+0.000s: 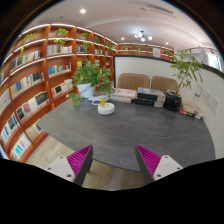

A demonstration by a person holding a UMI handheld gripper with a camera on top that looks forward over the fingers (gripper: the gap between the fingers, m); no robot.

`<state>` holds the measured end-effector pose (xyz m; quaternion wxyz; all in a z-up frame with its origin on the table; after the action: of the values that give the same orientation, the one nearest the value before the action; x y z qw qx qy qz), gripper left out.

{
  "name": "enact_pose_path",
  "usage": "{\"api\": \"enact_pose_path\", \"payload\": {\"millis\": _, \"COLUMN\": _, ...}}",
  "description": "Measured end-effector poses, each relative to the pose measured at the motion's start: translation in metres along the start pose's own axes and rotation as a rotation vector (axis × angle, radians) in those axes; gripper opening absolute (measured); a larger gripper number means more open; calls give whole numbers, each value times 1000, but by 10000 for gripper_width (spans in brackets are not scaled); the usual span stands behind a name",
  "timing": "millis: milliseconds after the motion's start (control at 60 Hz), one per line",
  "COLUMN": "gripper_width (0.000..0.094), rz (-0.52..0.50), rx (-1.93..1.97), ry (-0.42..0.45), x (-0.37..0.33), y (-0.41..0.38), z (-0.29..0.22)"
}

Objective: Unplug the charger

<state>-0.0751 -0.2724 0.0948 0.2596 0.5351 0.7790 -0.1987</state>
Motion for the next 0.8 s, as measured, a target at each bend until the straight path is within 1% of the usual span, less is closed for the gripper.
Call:
{"api": "enact_pose_path", "payload": {"millis": 117, "gripper_width": 851, "rz": -26, "rx": -5, "ry": -33, "x": 57, "y": -40, "z": 2}}
{"api": "enact_pose_path", "payload": {"millis": 233, "gripper_width": 860, "rz": -5, "rx": 35, "ry": -69, "x": 117, "y": -64, "z": -14}}
{"api": "enact_pose_path", "payload": {"millis": 367, "gripper_width": 851, "rz": 53, "rx": 86, "ry": -69, "x": 186, "y": -80, "z": -60}}
{"api": "enact_pose_path", "payload": {"millis": 467, "gripper_width": 775, "rz": 95, "rx": 102, "ry": -42, "x": 236, "y": -83, "z": -102}}
{"api": "enact_pose_path", "payload": {"millis": 550, "gripper_width": 742, "rz": 138, "rx": 109, "ry": -11, "x": 272, "y": -79, "z": -134}}
{"api": "enact_pose_path", "payload": {"millis": 667, "gripper_width": 647, "rz": 189, "rx": 128, "ry": 2, "x": 311, "y": -70, "z": -160}}
{"api": "enact_pose_path", "payload": {"millis": 700, "gripper_width": 600, "rz": 202, "rx": 129, "ry": 8, "x": 319, "y": -67, "z": -165}}
{"api": "enact_pose_path", "payload": {"millis": 733, "gripper_width": 503, "rz": 218, "rx": 130, "ry": 19, "x": 324, "y": -62, "z": -172}}
{"api": "enact_pose_path", "payload": {"millis": 750, "gripper_width": 483, "rz": 224, "rx": 130, "ry": 24, "x": 327, "y": -60, "z": -174}}
{"api": "enact_pose_path", "payload": {"millis": 767, "gripper_width": 390, "rz": 230, "rx": 130, "ry": 24, "x": 330, "y": -59, "z": -176}}
{"api": "enact_pose_path", "payload": {"millis": 800, "gripper_width": 298, "rz": 243, "rx": 130, "ry": 9, "x": 335, "y": -55, "z": -175}}
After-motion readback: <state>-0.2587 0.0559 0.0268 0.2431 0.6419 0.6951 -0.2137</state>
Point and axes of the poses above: the point between the fingertips, and its own axes, seen from behind it with the camera up: y to the right, z down, x forward, the way the camera looks, the point moved 1 cm from there along -x, backward, against the way the camera looks, and after that the axes turned 6 degrees about -y, right-handed, at the moved point
